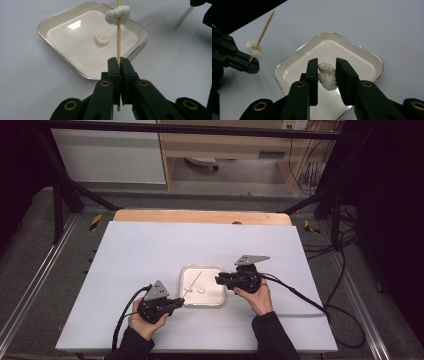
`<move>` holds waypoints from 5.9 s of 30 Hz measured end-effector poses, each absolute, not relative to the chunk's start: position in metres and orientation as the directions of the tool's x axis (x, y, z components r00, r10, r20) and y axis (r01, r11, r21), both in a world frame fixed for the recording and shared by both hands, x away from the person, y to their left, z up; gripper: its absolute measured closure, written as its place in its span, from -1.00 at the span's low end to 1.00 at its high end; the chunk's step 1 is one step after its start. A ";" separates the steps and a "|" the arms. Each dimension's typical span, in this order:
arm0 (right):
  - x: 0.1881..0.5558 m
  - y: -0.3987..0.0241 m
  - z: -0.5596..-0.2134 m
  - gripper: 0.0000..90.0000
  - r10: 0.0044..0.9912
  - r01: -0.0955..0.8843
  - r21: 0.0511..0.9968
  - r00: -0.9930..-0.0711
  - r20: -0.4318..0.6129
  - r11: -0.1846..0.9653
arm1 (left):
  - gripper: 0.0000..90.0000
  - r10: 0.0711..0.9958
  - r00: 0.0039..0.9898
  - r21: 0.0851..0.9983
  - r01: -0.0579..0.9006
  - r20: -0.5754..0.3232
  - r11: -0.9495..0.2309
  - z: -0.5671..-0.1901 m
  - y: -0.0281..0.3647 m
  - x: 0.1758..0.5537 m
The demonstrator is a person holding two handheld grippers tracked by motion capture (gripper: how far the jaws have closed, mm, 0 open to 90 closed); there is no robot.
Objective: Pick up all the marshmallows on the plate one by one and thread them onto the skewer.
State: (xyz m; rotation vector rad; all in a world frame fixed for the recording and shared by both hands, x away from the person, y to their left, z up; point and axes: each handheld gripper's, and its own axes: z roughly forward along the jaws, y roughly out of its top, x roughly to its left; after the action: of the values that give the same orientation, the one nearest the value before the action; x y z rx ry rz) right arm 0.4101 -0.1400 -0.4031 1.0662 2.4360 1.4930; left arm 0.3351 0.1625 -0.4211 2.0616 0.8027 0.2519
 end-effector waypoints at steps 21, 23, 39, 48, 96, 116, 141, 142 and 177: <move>0.394 -0.170 -0.372 0.63 0.549 0.502 0.858 -0.750 0.369 0.110 | 0.96 0.610 0.784 0.799 0.436 -0.112 -0.414 -0.422 0.158 0.333; 0.394 -0.170 -0.369 0.63 0.547 0.500 0.860 -0.751 0.370 0.105 | 0.96 0.610 0.785 0.799 0.436 -0.112 -0.414 -0.422 0.158 0.332; 0.399 -0.153 -0.350 0.65 0.498 0.482 0.873 -0.777 0.385 0.076 | 0.96 0.604 0.790 0.803 0.427 -0.108 -0.415 -0.421 0.157 0.331; 0.406 -0.138 -0.357 0.65 0.457 0.520 0.850 -0.778 0.432 0.082 | 0.96 0.599 0.794 0.807 0.419 -0.103 -0.417 -0.420 0.156 0.330; 0.399 -0.102 -0.402 0.74 0.352 0.613 0.778 -0.764 0.541 0.135 | 0.96 0.595 0.799 0.812 0.403 -0.087 -0.422 -0.422 0.151 0.328; 0.396 -0.113 -0.388 -0.08 0.455 0.542 0.833 -0.774 0.441 0.114 | 0.96 0.619 0.775 0.823 0.431 -0.129 -0.369 -0.421 0.163 0.334; 0.398 -0.110 -0.400 -0.74 0.597 0.469 0.822 -0.774 0.208 0.322 | 0.96 0.653 0.743 0.827 0.454 -0.147 -0.331 -0.417 0.182 0.340; 0.399 -0.108 -0.401 -0.74 0.602 0.474 0.817 -0.771 0.206 0.329 | 0.96 0.653 0.743 0.826 0.455 -0.147 -0.331 -0.417 0.183 0.341; 0.416 -0.061 -0.448 0.40 0.565 0.407 0.716 -0.825 0.020 0.568 | 0.96 0.660 0.738 0.825 0.456 -0.142 -0.333 -0.418 0.184 0.341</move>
State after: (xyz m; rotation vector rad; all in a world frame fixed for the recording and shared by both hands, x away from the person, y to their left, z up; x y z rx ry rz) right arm 0.4160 -0.0608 -0.4479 0.8142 2.5887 1.1008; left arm 0.3415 0.1840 -0.4177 1.9882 0.8480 0.2704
